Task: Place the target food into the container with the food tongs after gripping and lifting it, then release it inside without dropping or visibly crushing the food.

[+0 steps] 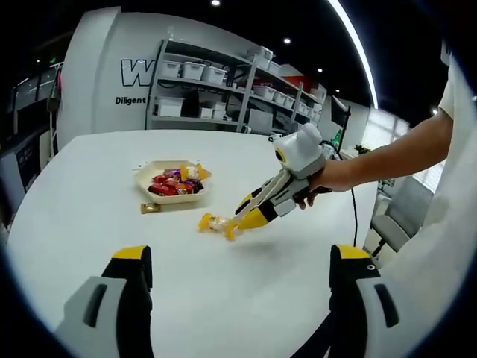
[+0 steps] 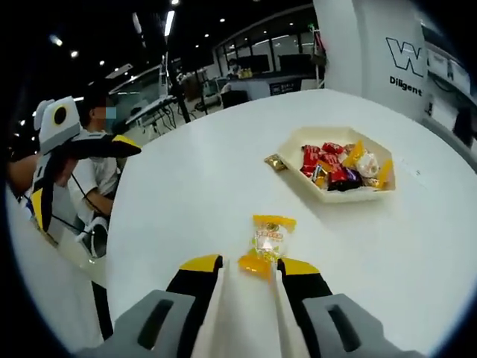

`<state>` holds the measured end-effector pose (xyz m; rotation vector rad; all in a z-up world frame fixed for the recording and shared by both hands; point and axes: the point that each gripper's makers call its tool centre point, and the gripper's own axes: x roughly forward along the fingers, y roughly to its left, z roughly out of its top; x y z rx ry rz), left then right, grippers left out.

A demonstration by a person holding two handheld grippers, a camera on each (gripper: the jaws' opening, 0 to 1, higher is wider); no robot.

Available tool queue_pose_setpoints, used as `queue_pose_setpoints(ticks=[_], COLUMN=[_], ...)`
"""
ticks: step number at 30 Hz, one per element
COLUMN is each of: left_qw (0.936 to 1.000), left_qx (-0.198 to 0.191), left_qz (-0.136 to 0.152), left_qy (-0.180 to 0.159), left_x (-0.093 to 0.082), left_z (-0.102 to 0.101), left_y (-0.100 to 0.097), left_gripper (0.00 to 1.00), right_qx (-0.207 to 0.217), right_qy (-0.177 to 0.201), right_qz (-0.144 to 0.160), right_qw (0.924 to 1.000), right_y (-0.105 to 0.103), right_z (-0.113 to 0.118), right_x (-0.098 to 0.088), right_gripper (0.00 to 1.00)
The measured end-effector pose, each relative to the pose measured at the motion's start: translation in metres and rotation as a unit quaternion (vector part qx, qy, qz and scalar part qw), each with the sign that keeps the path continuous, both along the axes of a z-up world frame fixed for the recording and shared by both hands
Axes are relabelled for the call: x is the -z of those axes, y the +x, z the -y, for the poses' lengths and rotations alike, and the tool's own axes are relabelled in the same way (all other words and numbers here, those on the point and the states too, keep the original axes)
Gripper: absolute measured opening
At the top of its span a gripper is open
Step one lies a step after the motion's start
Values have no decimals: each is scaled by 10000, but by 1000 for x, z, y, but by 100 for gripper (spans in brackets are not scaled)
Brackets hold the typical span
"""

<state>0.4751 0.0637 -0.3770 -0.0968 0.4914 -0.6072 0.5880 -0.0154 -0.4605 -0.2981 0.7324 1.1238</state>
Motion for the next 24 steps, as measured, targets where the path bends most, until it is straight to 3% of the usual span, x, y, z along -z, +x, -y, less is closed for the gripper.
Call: queue_pose_setpoints(ticks=[9, 24], left_qw=[10000, 10000], left_qx=[-40, -67], left_qz=[-7, 18], left_qy=[-11, 15], left_x=[1, 0], left_z=[-2, -7], left_y=[-1, 2], left_gripper=[96, 96], right_qx=[248, 602], right_qy=[-73, -411], right_qz=[227, 135], right_qw=[9994, 9972], right_y=[18, 31], right_z=[-15, -25], right_x=[-5, 11], right_gripper=[26, 25])
